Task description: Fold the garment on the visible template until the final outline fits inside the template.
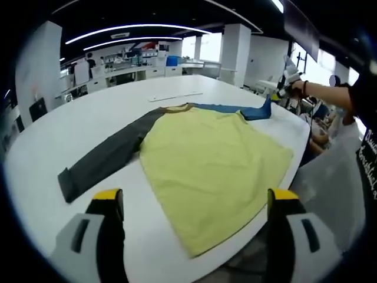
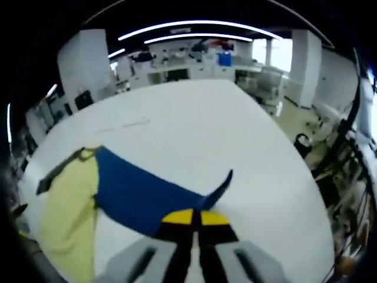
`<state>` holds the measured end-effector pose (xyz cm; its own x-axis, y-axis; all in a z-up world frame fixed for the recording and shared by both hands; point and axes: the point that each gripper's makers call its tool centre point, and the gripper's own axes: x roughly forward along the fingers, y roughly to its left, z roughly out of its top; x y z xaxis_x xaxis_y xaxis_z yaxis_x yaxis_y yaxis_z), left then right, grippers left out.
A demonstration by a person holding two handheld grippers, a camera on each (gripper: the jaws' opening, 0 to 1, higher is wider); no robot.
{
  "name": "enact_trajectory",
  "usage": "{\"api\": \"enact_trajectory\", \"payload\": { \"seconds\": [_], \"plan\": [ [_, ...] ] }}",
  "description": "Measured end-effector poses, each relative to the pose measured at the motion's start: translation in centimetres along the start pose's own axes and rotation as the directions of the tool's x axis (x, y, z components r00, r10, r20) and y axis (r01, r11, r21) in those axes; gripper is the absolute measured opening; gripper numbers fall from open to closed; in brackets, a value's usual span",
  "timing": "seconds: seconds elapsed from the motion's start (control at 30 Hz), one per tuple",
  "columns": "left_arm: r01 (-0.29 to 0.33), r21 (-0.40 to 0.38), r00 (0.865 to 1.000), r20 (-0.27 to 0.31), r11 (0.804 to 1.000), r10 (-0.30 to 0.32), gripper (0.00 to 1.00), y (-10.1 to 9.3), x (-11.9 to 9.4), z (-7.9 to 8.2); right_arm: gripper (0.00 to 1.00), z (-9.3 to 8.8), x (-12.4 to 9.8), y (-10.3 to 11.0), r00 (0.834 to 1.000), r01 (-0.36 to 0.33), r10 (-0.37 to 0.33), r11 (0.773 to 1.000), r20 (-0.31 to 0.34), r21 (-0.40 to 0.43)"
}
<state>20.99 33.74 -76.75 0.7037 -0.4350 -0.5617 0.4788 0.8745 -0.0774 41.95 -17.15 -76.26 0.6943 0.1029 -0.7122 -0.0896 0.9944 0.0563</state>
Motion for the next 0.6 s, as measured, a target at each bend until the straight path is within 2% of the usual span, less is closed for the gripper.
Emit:
{"api": "enact_trajectory", "payload": {
  "seconds": [0.1,0.27,0.3,0.37,0.6],
  "plan": [
    [0.0,-0.001,1.0,0.001,1.0,0.0,0.99,0.0,-0.1,0.0,0.0,0.6,-0.2,1.5,1.0,-0.01,0.01,1.0,0.002,-0.027],
    [0.0,-0.006,1.0,0.007,1.0,0.001,0.99,-0.1,-0.2,0.0,0.0,1.8,0.8,2.6,0.999,-0.047,0.048,0.998,0.003,-0.048],
    [0.001,-0.003,1.0,0.006,1.0,-0.001,0.99,-0.1,-0.2,-0.1,0.0,1.7,0.1,3.4,0.998,-0.061,0.061,0.996,0.002,-0.066],
    [-0.002,-0.001,1.0,0.003,1.0,0.002,0.99,0.0,-0.3,-0.2,0.0,1.9,0.3,3.9,0.997,-0.075,0.075,0.995,-0.006,-0.07],
    [-0.006,-0.006,1.0,0.003,1.0,0.006,0.99,-0.2,-0.3,-0.4,0.0,4.1,1.1,6.9,0.991,-0.133,0.134,0.987,0.007,-0.09]
  ]
}}
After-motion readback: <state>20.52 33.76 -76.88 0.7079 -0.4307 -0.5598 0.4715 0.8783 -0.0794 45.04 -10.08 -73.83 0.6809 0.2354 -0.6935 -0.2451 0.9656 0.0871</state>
